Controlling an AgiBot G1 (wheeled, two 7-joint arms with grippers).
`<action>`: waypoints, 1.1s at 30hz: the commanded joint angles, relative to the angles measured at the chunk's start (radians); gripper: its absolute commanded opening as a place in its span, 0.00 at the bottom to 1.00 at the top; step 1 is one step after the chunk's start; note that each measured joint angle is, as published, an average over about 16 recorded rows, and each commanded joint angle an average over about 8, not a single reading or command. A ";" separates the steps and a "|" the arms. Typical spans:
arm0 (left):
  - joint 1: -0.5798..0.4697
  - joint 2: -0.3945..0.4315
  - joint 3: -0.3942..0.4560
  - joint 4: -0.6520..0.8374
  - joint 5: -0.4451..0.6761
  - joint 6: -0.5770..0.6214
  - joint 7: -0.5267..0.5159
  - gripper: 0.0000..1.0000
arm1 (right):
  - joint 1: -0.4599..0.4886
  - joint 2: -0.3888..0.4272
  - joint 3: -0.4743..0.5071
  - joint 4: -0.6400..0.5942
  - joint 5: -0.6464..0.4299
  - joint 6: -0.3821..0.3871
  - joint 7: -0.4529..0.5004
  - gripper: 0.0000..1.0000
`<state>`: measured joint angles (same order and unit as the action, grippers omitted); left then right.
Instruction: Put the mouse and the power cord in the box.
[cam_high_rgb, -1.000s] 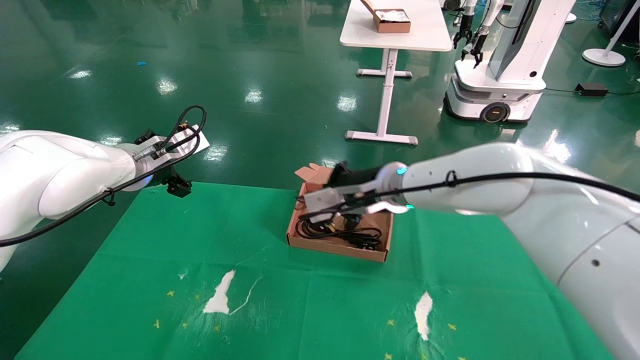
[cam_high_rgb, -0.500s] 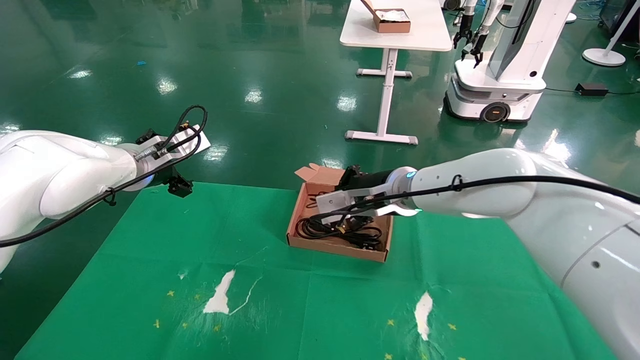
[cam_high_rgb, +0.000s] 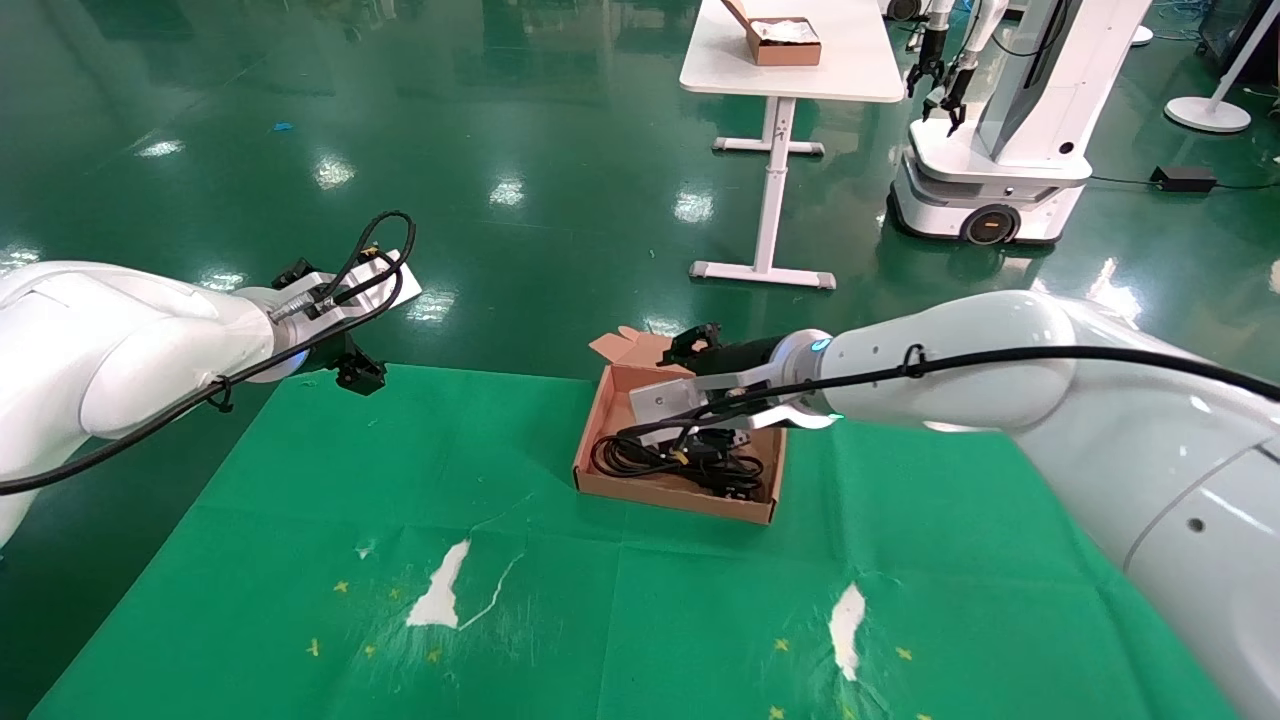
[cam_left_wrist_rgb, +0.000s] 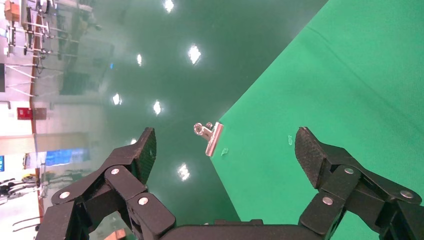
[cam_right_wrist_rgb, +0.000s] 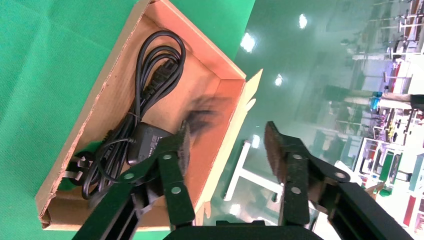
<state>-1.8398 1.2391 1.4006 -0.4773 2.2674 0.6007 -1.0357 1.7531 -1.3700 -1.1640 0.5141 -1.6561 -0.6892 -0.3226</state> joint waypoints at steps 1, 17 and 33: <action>0.000 0.000 0.000 0.000 0.000 0.000 0.000 1.00 | 0.000 0.000 0.001 0.001 -0.001 -0.001 0.000 1.00; 0.000 0.000 0.000 -0.001 0.001 0.000 0.000 1.00 | -0.094 0.106 0.125 0.109 0.127 -0.114 0.070 1.00; 0.000 0.000 0.000 -0.001 0.001 0.000 0.000 1.00 | -0.276 0.309 0.362 0.315 0.376 -0.330 0.207 1.00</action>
<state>-1.8398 1.2391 1.4005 -0.4780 2.2679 0.6008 -1.0362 1.4772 -1.0606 -0.8024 0.8291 -1.2799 -1.0192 -0.1151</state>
